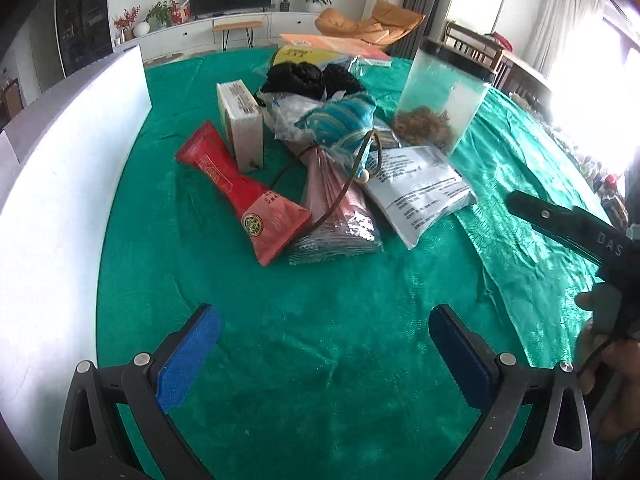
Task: Organize soft objects
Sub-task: 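Move the left tool toward the red snack bag while the right tool approaches the silver packet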
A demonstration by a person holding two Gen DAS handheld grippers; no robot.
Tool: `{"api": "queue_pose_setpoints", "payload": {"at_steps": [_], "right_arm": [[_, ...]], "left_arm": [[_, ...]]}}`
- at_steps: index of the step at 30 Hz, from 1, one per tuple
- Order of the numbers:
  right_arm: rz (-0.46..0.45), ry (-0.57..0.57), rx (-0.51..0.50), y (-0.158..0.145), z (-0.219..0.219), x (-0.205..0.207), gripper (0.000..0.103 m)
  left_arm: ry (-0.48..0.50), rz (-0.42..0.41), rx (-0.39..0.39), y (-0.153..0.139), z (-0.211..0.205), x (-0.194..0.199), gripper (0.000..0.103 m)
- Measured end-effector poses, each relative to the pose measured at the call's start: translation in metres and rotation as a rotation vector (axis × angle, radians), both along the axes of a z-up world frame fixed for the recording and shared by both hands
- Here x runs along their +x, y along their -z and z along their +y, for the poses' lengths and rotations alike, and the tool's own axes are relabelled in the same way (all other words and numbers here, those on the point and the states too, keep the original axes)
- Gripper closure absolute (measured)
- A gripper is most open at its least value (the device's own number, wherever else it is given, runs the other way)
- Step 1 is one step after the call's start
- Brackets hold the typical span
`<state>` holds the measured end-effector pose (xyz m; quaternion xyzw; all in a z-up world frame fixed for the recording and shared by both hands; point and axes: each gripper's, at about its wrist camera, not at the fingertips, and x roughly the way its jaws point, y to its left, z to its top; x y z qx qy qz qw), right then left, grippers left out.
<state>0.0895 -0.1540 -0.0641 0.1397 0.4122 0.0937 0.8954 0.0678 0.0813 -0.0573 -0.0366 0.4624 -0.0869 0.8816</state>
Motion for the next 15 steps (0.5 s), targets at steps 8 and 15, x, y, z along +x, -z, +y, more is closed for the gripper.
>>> {"api": "queue_pose_setpoints", "payload": {"at_steps": [8, 15], "right_arm": [[-0.072, -0.282, -0.259, 0.001, 0.126, 0.033, 0.015], [0.049, 0.1, -0.271, 0.01, 0.031, 0.021, 0.016]], "left_arm": [[-0.008, -0.061, 0.032, -0.021, 0.008, -0.012, 0.0], [-0.006, -0.032, 0.006, -0.009, 0.014, -0.013, 0.0]]}}
